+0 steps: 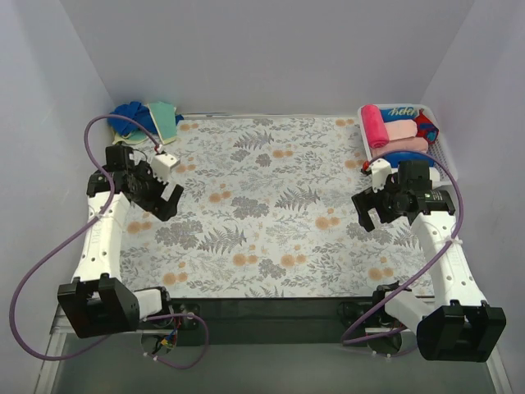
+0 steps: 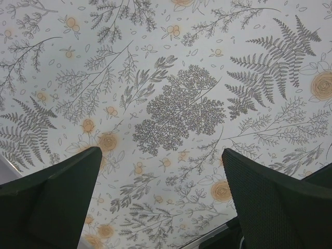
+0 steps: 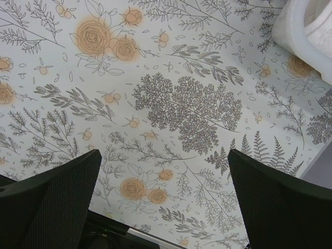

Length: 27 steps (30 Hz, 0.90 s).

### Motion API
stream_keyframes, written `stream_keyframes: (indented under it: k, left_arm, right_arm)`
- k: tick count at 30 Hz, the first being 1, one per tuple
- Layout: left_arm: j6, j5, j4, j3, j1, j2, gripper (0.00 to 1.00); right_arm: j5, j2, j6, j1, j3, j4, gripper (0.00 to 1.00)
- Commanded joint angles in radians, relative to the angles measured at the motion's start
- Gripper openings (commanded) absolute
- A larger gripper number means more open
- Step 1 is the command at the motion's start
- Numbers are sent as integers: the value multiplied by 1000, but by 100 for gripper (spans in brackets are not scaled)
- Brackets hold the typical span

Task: Roll the towels
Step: Grab a towel with the left arm

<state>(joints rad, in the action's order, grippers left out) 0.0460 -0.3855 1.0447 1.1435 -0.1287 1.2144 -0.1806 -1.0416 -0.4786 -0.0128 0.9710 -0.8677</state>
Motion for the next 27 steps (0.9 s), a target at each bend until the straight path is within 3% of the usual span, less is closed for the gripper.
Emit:
stream_keyframes:
  k: [1, 10, 14, 22, 27]
  left_arm:
    - [17, 6, -3, 76, -2, 43, 98]
    - [5, 152, -53, 360, -3, 366, 98]
    - [-21, 243, -97, 601, -14, 534, 96]
    - [-26, 286, -163, 1070, -80, 948, 84]
    - [-9, 281, -421, 1079, -120, 1044, 75]
  right_arm:
    - [-34, -18, -6, 2, 58, -10, 98]
    - [-63, -64, -6, 4, 80, -16, 98]
    - [-66, -81, -5, 2, 94, -19, 98]
    - [-95, -146, 15, 4, 116, -22, 98]
    - [-131, -207, 31, 4, 150, -21, 98]
